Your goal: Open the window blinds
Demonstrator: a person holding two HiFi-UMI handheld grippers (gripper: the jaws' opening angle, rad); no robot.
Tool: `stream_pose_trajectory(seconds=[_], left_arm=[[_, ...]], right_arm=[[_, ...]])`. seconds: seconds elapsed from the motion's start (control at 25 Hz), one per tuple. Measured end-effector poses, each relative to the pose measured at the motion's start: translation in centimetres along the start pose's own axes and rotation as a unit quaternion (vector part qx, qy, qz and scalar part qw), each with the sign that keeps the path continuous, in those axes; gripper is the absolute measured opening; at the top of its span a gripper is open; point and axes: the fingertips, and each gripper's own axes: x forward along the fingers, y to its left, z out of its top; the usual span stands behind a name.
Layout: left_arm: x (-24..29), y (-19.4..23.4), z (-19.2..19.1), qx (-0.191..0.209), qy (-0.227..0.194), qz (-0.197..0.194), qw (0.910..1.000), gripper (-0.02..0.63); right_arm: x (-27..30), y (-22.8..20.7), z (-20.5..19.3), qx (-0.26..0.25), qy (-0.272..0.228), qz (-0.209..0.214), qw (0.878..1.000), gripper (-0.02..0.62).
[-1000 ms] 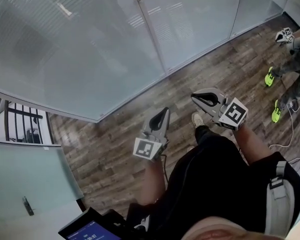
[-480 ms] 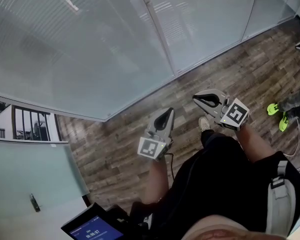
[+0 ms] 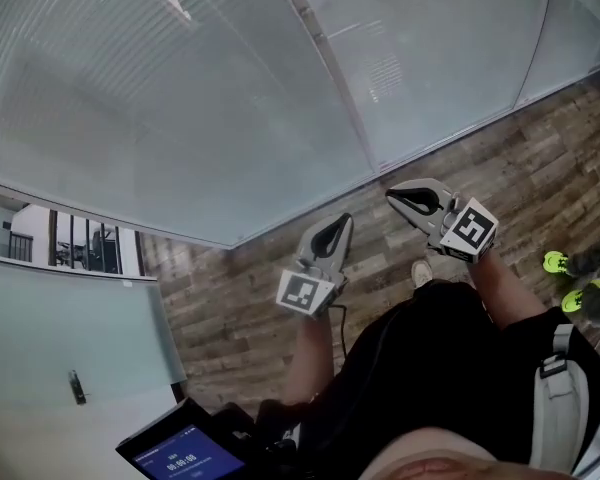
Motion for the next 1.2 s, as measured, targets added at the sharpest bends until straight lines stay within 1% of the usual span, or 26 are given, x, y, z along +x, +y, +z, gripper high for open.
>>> stream_pose_trajectory(seconds=[0.2, 0.4, 0.56, 0.64, 0.88, 1.0, 1.12, 1.2], left_arm=[[2.8, 0.8, 0.5, -0.004, -0.006, 0.009, 0.9999, 0.003], [6.0, 1.3, -0.4, -0.004, -0.005, 0.022, 0.9997, 0.003], [6.7, 2.1, 0.1, 0.017, 0.007, 0.033, 0.9993, 0.003], [6.9, 2.4, 0.1, 0.02, 0.01, 0.039, 0.999, 0.003], [6.7, 3.7, -0.2, 0.01, 0.01, 0.056, 0.9983, 0.003], [6.5, 4.2, -0.2, 0.007, 0.009, 0.062, 0.998, 0.003], [6.6, 4.6, -0.6, 0.003, 0.011, 0.058, 0.9983, 0.003], [7.2, 5.9, -0.9, -0.002, 0.013, 0.048, 0.9988, 0.003]], right_arm=[[0.3, -2.9, 1.4, 0.001, -0.017, 0.013, 1.0, 0.006], [-0.3, -6.3, 0.2, 0.002, -0.012, 0.025, 1.0, 0.006], [0.4, -7.8, 0.8, 0.014, -0.025, 0.031, 0.999, 0.006], [0.9, -8.6, 1.0, 0.013, -0.025, 0.033, 0.999, 0.006], [2.5, -9.1, 0.6, 0.016, -0.015, 0.054, 0.998, 0.006], [3.0, -9.1, 0.5, 0.016, -0.014, 0.056, 0.998, 0.006], [3.2, -8.9, 0.1, 0.011, -0.006, 0.057, 0.998, 0.006], [4.0, -9.8, -0.1, 0.015, -0.004, 0.048, 0.999, 0.006]])
